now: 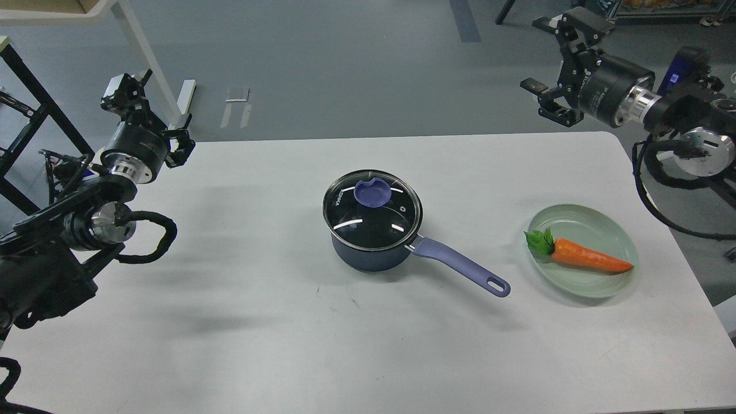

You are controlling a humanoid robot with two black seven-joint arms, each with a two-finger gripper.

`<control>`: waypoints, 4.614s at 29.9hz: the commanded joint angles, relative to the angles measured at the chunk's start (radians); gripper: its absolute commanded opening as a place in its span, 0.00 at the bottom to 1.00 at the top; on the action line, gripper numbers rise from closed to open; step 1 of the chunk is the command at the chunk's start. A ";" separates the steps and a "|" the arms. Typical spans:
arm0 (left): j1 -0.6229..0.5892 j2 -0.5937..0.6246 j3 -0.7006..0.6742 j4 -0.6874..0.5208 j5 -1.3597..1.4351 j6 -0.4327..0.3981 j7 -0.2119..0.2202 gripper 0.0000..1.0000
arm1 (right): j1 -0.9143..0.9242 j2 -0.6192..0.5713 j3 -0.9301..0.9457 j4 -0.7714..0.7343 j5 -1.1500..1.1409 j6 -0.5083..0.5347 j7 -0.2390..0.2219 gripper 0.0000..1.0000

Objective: Open pot lid
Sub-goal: 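Raise the right gripper and swing it toward the saucepan's purple handle, then lower the right gripper onto the purple handle and grasp it, then reach the left gripper over the pot to the lid's purple knob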

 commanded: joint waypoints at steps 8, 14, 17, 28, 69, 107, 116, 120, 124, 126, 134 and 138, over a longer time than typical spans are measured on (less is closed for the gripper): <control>-0.005 0.022 0.002 0.032 0.005 -0.010 0.025 1.00 | 0.373 0.076 -0.483 0.186 -0.430 -0.054 -0.003 1.00; -0.005 0.020 0.005 0.032 0.006 -0.036 0.034 1.00 | 0.468 0.137 -0.643 0.303 -0.666 -0.077 -0.005 1.00; -0.006 0.020 0.008 0.032 0.006 -0.050 0.036 1.00 | 0.494 0.178 -0.731 0.338 -0.737 -0.078 -0.005 1.00; -0.015 0.051 0.006 0.031 0.006 -0.064 0.037 1.00 | 0.487 0.306 -0.901 0.341 -0.881 -0.127 -0.003 0.88; -0.014 0.111 0.009 0.031 0.008 -0.119 0.037 1.00 | 0.497 0.228 -0.993 0.504 -0.852 -0.083 -0.074 0.50; -0.261 0.068 0.072 -0.331 1.270 -0.051 0.031 0.99 | 0.499 0.229 -0.989 0.511 -0.850 -0.067 -0.074 0.26; -0.275 0.003 0.290 -0.328 1.730 0.143 0.027 0.99 | 0.514 0.231 -0.984 0.538 -0.846 -0.054 -0.074 0.26; -0.276 -0.021 0.361 -0.322 1.775 0.234 0.030 0.99 | 0.523 0.232 -0.984 0.541 -0.846 -0.052 -0.074 0.26; -0.293 -0.038 0.413 -0.316 1.795 0.252 0.034 0.99 | 0.525 0.234 -0.984 0.548 -0.846 -0.051 -0.074 0.26; -0.293 -0.053 0.424 -0.310 1.795 0.268 0.036 0.98 | 0.525 0.235 -0.982 0.548 -0.846 -0.051 -0.074 0.26; -0.294 -0.093 0.505 -0.259 1.816 0.326 0.034 0.98 | 0.525 0.243 -0.982 0.550 -0.846 -0.051 -0.074 0.26; -0.294 -0.107 0.531 -0.236 1.815 0.347 0.034 0.97 | 0.527 0.244 -0.982 0.550 -0.846 -0.051 -0.074 0.26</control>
